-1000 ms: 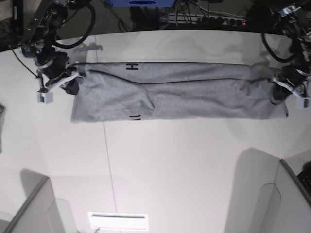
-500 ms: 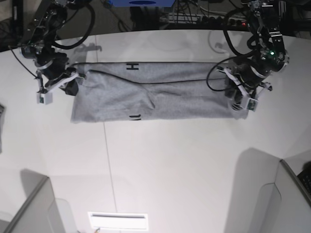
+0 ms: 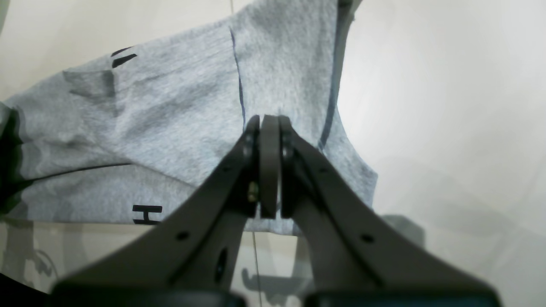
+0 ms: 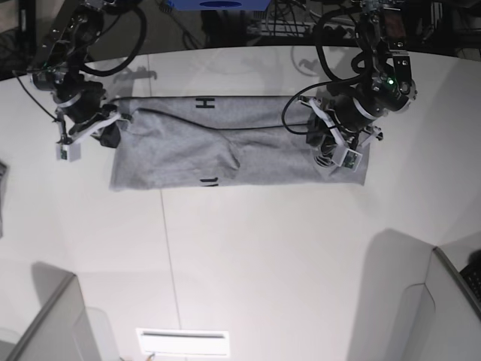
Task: Fold the T-shirt properly
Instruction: 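Fold the strip end over toward the right gripper with the left gripper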
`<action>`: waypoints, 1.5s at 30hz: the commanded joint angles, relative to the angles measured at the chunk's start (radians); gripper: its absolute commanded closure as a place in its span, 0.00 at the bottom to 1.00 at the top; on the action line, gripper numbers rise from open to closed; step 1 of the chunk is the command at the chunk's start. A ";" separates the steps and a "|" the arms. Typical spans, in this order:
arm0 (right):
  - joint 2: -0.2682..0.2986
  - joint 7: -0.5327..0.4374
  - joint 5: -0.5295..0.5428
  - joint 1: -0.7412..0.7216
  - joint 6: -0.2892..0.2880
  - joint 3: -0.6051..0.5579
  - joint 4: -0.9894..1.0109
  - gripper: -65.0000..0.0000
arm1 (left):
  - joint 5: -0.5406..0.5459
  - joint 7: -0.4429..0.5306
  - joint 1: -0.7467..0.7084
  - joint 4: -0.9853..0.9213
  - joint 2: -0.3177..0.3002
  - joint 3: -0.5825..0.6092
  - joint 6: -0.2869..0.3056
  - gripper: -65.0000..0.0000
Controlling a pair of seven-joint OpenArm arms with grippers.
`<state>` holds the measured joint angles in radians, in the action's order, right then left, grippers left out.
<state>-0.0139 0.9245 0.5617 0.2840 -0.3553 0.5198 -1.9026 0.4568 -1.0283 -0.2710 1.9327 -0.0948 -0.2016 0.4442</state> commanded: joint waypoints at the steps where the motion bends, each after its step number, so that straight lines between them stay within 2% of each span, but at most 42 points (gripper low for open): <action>1: 0.009 -0.022 0.016 -0.002 0.002 0.003 -0.013 1.00 | 0.017 0.021 0.014 0.020 -0.003 0.014 -0.009 1.00; 4: 0.009 -0.022 0.016 -0.002 0.002 0.003 -0.013 1.00 | 0.018 0.018 0.042 0.017 0.005 0.044 -0.029 1.00; 13: 0.009 -0.022 0.016 -0.002 0.003 0.003 -0.013 1.00 | 0.010 0.015 0.078 0.011 0.057 0.057 -0.029 1.00; 45: 0.002 -0.022 0.016 -0.002 0.003 0.003 -0.013 1.00 | 0.015 0.013 0.092 -0.028 0.059 0.150 -0.031 1.00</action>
<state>-0.0170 0.9241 0.5617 0.2863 -0.3519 0.5198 -1.9026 0.4522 -1.0359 -0.1867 1.8889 -0.0387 -0.0525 0.4107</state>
